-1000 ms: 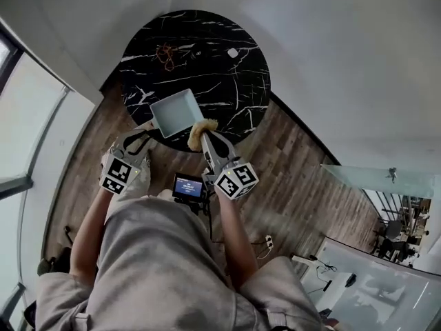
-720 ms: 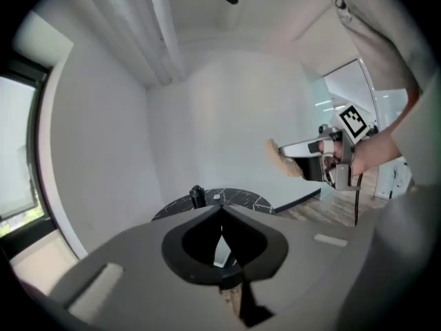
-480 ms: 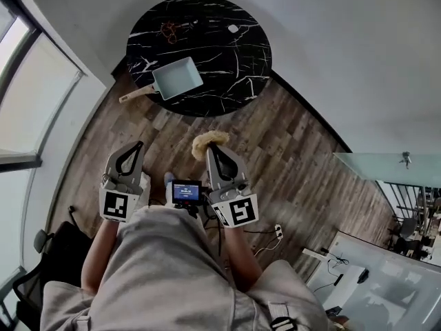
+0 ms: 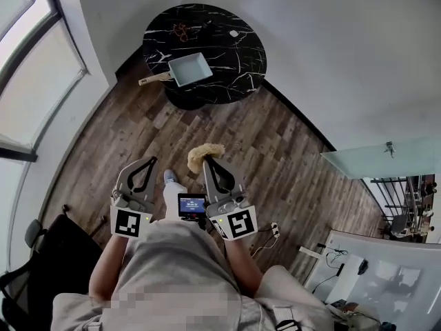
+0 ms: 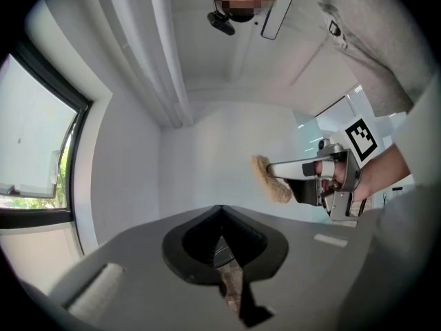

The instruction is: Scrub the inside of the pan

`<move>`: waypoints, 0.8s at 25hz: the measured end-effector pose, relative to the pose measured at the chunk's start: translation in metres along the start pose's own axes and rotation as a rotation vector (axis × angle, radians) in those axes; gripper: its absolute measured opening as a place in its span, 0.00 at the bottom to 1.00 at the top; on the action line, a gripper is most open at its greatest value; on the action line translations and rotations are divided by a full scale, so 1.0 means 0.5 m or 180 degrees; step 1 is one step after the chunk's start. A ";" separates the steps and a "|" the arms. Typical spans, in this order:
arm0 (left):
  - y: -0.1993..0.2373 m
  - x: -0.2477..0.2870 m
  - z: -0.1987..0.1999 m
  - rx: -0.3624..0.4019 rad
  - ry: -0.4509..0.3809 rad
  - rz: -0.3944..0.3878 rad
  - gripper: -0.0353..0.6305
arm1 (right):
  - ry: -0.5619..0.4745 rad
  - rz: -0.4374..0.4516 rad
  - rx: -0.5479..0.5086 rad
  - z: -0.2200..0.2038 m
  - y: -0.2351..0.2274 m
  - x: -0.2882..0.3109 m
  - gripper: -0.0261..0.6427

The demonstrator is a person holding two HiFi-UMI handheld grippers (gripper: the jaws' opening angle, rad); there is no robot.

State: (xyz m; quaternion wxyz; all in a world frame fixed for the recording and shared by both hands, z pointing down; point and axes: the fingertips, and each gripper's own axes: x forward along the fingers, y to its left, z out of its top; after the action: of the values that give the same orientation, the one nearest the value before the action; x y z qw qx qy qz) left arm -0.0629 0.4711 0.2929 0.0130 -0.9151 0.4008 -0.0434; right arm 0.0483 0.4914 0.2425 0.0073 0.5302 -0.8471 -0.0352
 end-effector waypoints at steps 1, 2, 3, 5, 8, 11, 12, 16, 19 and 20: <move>-0.004 -0.041 0.000 -0.0047 -0.0022 -0.0009 0.06 | 0.0001 0.0022 -0.0023 0.010 0.047 -0.018 0.07; -0.008 -0.081 -0.002 -0.0104 -0.0034 -0.0015 0.06 | -0.0001 0.0050 -0.0089 0.020 0.094 -0.036 0.07; -0.014 -0.118 -0.006 -0.0167 -0.0034 -0.0021 0.06 | 0.0003 0.0068 -0.0184 0.028 0.134 -0.054 0.07; -0.027 -0.177 -0.015 -0.0254 -0.0033 -0.0053 0.06 | 0.0030 0.0023 -0.0287 0.036 0.190 -0.088 0.07; -0.058 -0.241 -0.028 -0.0172 -0.0133 -0.0153 0.06 | 0.0063 -0.0156 -0.0243 0.026 0.234 -0.151 0.06; -0.084 -0.290 -0.039 -0.0103 -0.0238 -0.0195 0.06 | 0.0085 -0.0267 -0.0304 0.011 0.264 -0.204 0.06; -0.089 -0.302 -0.041 -0.0118 -0.0235 -0.0197 0.06 | 0.0074 -0.0295 -0.0313 0.013 0.272 -0.216 0.06; -0.118 -0.330 -0.029 -0.0118 -0.0269 -0.0238 0.06 | 0.0012 -0.0364 -0.0375 0.034 0.296 -0.260 0.06; -0.146 -0.352 -0.026 -0.0026 -0.0335 -0.0311 0.06 | -0.0009 -0.0404 -0.0392 0.029 0.309 -0.292 0.06; -0.153 -0.361 -0.030 -0.0022 -0.0328 -0.0323 0.06 | -0.0011 -0.0413 -0.0390 0.025 0.313 -0.301 0.06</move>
State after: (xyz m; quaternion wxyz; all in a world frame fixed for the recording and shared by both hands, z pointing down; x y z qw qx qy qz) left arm -0.1300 0.6554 0.2997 0.0283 -0.9353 0.3527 0.0045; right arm -0.0270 0.6954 0.2445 0.0360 0.5825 -0.8072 -0.0882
